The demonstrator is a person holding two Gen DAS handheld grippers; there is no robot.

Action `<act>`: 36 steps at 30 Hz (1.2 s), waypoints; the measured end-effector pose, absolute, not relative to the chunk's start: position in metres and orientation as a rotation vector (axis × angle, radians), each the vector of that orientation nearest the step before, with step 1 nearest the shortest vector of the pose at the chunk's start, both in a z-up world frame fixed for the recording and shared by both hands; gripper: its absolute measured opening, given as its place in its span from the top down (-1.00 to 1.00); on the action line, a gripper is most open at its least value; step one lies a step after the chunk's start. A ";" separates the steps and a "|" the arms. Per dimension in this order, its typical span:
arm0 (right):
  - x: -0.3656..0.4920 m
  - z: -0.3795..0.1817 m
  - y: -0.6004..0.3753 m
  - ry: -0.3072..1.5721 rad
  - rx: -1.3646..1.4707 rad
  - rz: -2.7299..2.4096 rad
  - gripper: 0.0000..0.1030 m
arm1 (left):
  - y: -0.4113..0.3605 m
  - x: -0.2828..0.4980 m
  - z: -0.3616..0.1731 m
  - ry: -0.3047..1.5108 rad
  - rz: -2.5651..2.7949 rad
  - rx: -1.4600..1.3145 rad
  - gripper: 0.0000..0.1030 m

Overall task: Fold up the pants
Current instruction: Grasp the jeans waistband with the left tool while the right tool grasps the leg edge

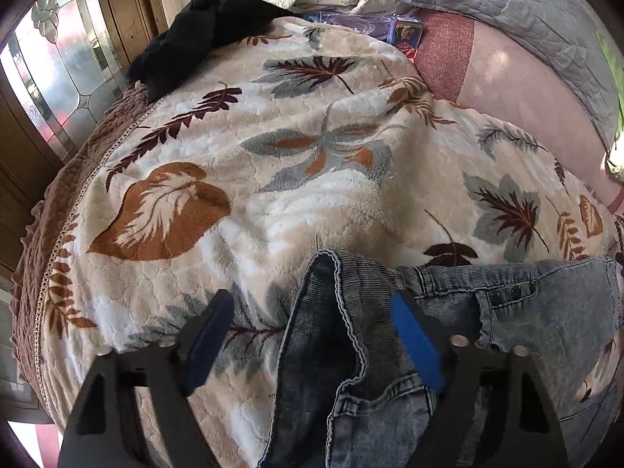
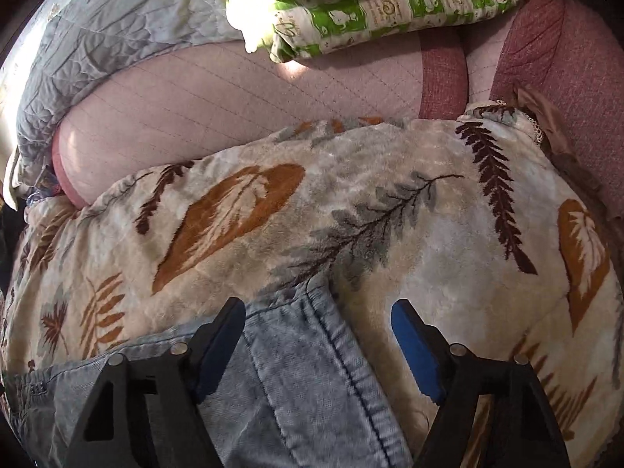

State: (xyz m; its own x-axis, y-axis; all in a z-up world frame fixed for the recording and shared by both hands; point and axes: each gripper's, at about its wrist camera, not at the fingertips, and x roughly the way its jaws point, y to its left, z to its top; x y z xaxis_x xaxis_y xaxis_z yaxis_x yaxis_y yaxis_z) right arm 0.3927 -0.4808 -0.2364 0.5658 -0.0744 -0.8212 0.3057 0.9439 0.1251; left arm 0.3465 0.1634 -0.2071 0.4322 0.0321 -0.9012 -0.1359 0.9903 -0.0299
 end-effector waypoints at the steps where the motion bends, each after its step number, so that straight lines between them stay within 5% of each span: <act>1: 0.398 -0.241 -0.482 0.951 0.274 -0.220 -0.55 | 0.165 0.351 -0.210 1.131 0.095 -0.122 -0.16; 18: 0.407 -0.252 -0.464 0.966 0.183 -0.179 0.66 | 0.156 0.381 -0.239 1.215 0.053 -0.151 0.57; 36: 0.241 -0.147 -0.486 0.726 0.376 -0.136 0.72 | 0.158 0.238 -0.104 0.881 -0.067 -0.196 0.67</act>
